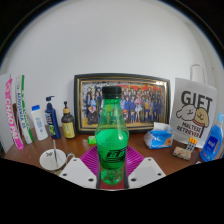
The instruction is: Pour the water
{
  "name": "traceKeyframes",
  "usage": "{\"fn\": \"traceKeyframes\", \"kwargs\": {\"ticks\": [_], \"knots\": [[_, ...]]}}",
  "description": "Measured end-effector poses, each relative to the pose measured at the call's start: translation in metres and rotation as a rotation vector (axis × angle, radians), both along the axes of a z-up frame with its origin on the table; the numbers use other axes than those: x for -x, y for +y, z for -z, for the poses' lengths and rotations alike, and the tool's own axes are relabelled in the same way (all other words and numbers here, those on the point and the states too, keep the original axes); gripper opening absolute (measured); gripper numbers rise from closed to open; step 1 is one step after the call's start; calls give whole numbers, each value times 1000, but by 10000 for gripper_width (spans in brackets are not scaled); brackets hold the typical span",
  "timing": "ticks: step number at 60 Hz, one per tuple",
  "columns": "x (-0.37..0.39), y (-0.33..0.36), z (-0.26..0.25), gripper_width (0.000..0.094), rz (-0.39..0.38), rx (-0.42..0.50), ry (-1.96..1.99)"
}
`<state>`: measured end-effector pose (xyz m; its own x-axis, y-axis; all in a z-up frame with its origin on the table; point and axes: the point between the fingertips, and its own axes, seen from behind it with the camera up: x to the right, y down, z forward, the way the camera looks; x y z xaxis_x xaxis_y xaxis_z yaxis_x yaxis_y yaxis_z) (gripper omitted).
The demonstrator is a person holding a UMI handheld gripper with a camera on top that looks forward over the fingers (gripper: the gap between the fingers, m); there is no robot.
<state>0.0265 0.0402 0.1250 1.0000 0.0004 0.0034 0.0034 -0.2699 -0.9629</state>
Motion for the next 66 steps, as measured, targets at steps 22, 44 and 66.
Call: {"fn": "traceKeyframes", "kwargs": {"ticks": [22, 44, 66], "knots": [[3, -6, 27, 553, -34, 48, 13], [11, -95, -3, 851, 30, 288, 23], [49, -205, -51, 852, 69, 390, -19]]}}
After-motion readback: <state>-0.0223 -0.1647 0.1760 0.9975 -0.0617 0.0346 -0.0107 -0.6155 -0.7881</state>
